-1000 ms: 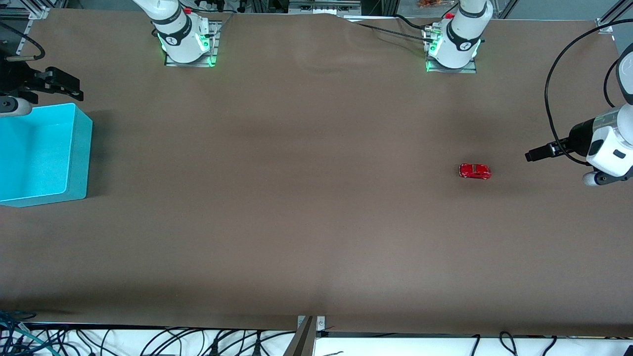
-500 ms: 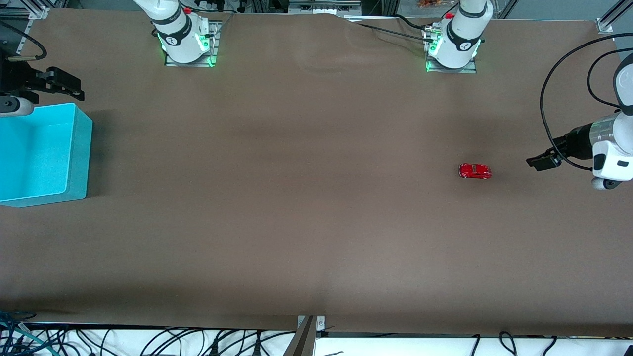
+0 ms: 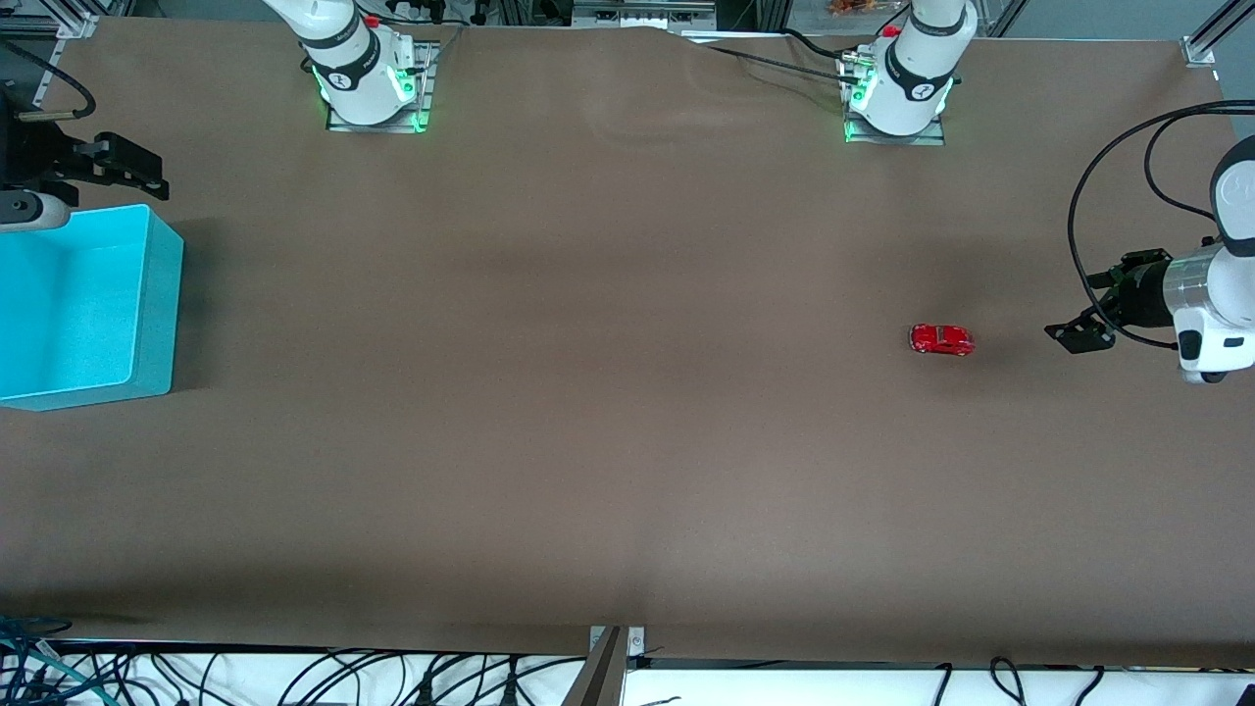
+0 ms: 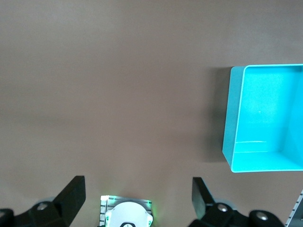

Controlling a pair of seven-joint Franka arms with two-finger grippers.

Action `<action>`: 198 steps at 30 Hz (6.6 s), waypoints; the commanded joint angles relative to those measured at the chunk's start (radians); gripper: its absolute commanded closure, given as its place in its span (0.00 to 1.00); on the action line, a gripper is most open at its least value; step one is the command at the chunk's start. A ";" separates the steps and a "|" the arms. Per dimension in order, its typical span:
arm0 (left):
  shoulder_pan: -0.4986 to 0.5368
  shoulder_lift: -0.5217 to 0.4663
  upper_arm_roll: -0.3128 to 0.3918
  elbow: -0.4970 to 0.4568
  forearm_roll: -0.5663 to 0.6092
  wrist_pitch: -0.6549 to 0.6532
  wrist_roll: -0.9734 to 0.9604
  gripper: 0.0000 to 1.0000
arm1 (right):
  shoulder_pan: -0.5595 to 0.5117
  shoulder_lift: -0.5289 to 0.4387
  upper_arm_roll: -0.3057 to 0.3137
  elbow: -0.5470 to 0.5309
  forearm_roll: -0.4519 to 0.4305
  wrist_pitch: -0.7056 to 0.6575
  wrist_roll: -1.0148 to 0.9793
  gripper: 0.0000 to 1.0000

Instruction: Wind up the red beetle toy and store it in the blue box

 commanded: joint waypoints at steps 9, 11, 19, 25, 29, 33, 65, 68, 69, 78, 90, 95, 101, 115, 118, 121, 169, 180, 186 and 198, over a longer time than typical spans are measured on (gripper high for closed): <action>-0.010 0.043 -0.011 -0.116 -0.072 0.225 -0.324 0.00 | 0.002 -0.004 0.017 0.013 -0.019 -0.016 -0.007 0.00; -0.015 0.066 -0.011 -0.116 -0.072 0.251 -0.371 0.00 | 0.002 -0.004 0.019 0.011 -0.021 -0.016 -0.006 0.00; -0.028 0.143 -0.039 -0.118 -0.072 0.299 -0.470 0.00 | 0.002 -0.002 0.019 0.013 -0.030 -0.016 -0.004 0.00; -0.027 0.180 -0.042 -0.121 -0.074 0.322 -0.504 0.00 | 0.002 -0.002 0.019 0.013 -0.030 -0.014 -0.002 0.00; -0.030 0.187 -0.048 -0.148 -0.074 0.328 -0.504 0.00 | 0.002 -0.002 0.019 0.013 -0.030 -0.016 -0.002 0.00; -0.028 0.186 -0.054 -0.171 -0.074 0.330 -0.504 0.00 | 0.002 -0.002 0.019 0.013 -0.030 -0.014 -0.002 0.00; -0.016 0.183 -0.054 -0.263 -0.106 0.348 -0.510 1.00 | 0.002 -0.002 0.025 0.008 -0.033 -0.014 -0.006 0.00; -0.016 0.183 -0.054 -0.263 -0.123 0.348 -0.510 1.00 | 0.002 -0.002 0.025 0.005 -0.033 -0.014 -0.006 0.00; -0.016 0.183 -0.053 -0.263 -0.123 0.348 -0.511 1.00 | 0.002 -0.002 0.025 0.005 -0.033 -0.014 -0.006 0.00; -0.033 0.175 -0.057 -0.242 -0.124 0.347 -0.563 1.00 | 0.002 -0.002 0.025 0.005 -0.033 -0.013 -0.006 0.00; -0.081 0.174 -0.143 -0.197 -0.126 0.348 -0.619 1.00 | 0.002 -0.002 0.027 0.008 -0.033 -0.011 -0.007 0.00; -0.087 0.178 -0.180 -0.194 -0.112 0.353 -0.616 1.00 | 0.002 -0.002 0.027 0.008 -0.035 -0.011 -0.010 0.00; -0.094 0.195 -0.186 -0.194 -0.109 0.380 -0.608 1.00 | 0.002 -0.002 0.031 0.008 -0.033 -0.013 -0.009 0.00; -0.090 0.244 -0.180 -0.194 -0.112 0.408 -0.616 1.00 | 0.002 -0.002 0.039 0.008 -0.035 -0.010 -0.003 0.00; -0.082 0.249 -0.177 -0.194 -0.114 0.408 -0.616 1.00 | 0.002 -0.002 0.039 0.008 -0.035 -0.010 -0.004 0.00; -0.082 0.258 -0.166 -0.193 -0.112 0.408 -0.616 1.00 | 0.002 -0.002 0.039 0.008 -0.035 -0.010 -0.004 0.00; -0.056 0.292 0.035 -0.177 -0.112 0.405 -0.404 1.00 | 0.002 -0.002 0.060 0.008 -0.036 -0.008 0.002 0.00; -0.056 0.290 0.035 -0.159 -0.123 0.402 -0.404 0.71 | 0.000 -0.001 0.059 0.008 -0.036 -0.008 0.001 0.00; -0.058 0.287 0.035 -0.157 -0.124 0.400 -0.407 0.44 | 0.000 -0.001 0.059 0.010 -0.035 -0.007 0.002 0.00; -0.058 0.287 0.035 -0.150 -0.124 0.399 -0.418 0.15 | 0.000 -0.001 0.060 0.010 -0.035 -0.005 0.002 0.00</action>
